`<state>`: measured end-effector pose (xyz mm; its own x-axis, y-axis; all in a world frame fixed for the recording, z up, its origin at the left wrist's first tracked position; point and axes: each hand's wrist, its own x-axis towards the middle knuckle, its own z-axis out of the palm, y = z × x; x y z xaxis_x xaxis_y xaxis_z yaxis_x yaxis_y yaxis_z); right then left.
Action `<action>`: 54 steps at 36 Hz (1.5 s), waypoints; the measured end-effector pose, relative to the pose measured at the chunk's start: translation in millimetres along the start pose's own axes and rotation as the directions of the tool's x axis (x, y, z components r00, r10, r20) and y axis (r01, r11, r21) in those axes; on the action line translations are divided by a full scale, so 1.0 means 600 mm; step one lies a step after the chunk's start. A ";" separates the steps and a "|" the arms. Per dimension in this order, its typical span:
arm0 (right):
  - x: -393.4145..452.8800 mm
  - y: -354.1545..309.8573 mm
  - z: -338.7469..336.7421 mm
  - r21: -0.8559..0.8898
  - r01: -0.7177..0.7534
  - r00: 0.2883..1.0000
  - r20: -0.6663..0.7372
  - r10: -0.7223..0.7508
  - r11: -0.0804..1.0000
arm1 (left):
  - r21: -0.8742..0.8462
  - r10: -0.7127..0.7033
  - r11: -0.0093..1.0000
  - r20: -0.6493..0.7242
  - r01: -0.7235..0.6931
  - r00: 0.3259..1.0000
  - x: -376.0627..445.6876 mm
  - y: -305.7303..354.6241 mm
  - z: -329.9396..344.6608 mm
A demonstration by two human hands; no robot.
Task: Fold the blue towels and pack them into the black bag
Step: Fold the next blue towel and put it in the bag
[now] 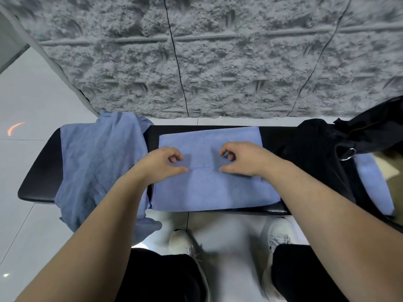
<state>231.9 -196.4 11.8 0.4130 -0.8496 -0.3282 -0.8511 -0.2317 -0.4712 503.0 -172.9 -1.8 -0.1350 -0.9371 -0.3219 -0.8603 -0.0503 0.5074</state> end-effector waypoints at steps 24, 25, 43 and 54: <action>-0.047 0.055 -0.033 0.069 -0.170 0.982 0.099 0.163 0.983 | -0.246 -0.185 0.958 -0.136 0.148 0.973 -0.082 0.007 0.005; -0.045 0.057 -0.033 0.093 -0.167 0.984 0.079 0.160 0.981 | -0.278 -0.191 0.950 -0.168 0.140 0.967 -0.080 0.008 0.006; 0.056 0.085 -0.067 0.181 -0.204 0.926 -0.282 0.250 0.962 | -0.389 -0.276 0.915 -0.421 0.103 0.864 0.051 0.017 -0.017; 0.095 0.105 -0.043 0.108 -0.184 0.920 -0.331 0.210 0.977 | -0.382 -0.312 0.915 -0.461 0.131 0.831 0.066 -0.001 0.010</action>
<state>193.3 -271.7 -15.5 0.0937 -0.9871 -0.1300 -0.8724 -0.0185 -0.4884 495.2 -208.0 -20.1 0.3825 -0.9222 -0.0569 -0.6170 -0.3008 0.7272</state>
